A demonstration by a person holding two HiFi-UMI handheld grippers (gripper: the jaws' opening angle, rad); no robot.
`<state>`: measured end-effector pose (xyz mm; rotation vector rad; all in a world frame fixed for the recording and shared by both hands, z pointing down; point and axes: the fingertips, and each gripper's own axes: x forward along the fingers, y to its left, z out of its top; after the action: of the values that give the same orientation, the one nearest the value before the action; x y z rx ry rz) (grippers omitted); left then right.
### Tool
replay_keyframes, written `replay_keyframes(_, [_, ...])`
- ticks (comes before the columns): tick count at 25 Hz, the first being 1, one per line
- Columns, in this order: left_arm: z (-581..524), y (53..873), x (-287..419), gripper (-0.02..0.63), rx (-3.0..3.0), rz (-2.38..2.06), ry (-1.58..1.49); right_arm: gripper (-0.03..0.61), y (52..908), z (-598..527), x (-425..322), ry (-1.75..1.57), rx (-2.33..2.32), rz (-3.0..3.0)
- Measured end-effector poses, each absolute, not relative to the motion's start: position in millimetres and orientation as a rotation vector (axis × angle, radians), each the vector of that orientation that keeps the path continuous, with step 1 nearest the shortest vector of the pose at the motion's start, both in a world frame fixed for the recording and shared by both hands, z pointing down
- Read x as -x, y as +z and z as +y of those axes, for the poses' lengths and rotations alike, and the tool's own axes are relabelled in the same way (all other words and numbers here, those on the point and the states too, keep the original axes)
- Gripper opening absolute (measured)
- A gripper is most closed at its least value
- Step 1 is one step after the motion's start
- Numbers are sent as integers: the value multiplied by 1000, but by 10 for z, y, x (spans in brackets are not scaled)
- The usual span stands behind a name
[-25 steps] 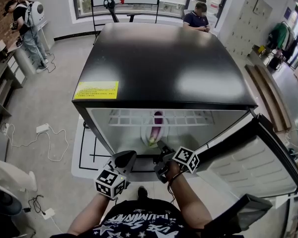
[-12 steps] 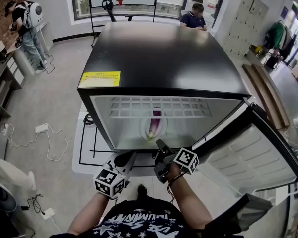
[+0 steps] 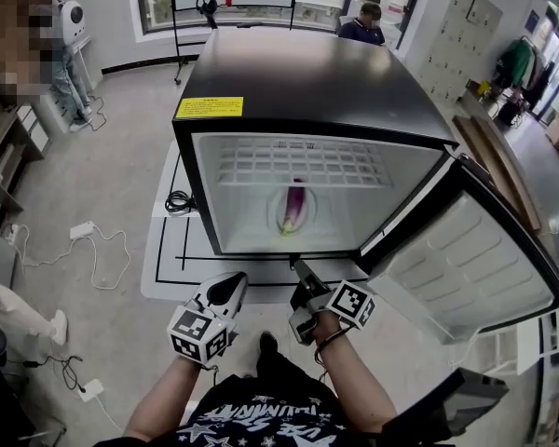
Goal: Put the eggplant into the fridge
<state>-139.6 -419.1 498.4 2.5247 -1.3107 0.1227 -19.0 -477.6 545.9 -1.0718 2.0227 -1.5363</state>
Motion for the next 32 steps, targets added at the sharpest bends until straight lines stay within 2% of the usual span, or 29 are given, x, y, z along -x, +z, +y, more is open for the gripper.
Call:
replay_keyframes(16, [-3296,5065,1241,9,-2547,-1206,85,6,5353,-3556,114,-1419,1078,2132])
replay_keyframes(32, [-2971,5090,1164,9,-2514,-1259,109,6,5398,-3183,1,-1423,1046,2159])
